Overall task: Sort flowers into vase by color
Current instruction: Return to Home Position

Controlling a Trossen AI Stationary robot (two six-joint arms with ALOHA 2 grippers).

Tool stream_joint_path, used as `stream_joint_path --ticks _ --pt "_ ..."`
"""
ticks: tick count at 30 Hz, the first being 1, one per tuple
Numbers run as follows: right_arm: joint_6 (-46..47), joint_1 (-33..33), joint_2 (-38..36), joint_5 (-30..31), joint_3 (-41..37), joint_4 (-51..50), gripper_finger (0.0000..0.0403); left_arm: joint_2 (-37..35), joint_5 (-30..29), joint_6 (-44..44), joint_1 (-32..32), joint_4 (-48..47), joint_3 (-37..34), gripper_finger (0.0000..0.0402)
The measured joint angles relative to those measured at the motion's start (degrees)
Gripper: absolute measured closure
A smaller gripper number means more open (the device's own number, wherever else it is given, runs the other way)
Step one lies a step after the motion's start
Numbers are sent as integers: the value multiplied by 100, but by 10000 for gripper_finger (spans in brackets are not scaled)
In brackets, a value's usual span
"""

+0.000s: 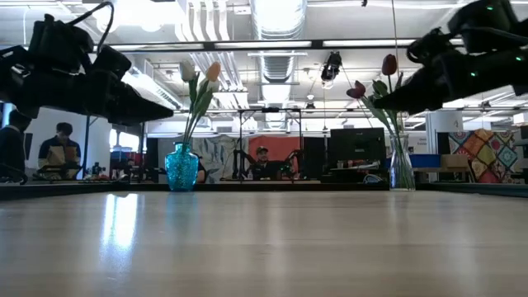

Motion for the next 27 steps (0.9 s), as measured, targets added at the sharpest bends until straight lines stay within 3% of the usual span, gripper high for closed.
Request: stream_joint_path --ticks 10,17,27 --pt "348 1 -1479 161 -792 -338 391 -1232 -46 -26 -4 -905 -30 401" --pt "317 0 -1887 315 -794 -852 391 -2088 -293 -117 -4 -1814 -30 402" --pt "354 0 -2305 355 -796 -1450 391 -4047 -630 -328 -20 -3574 -30 402"
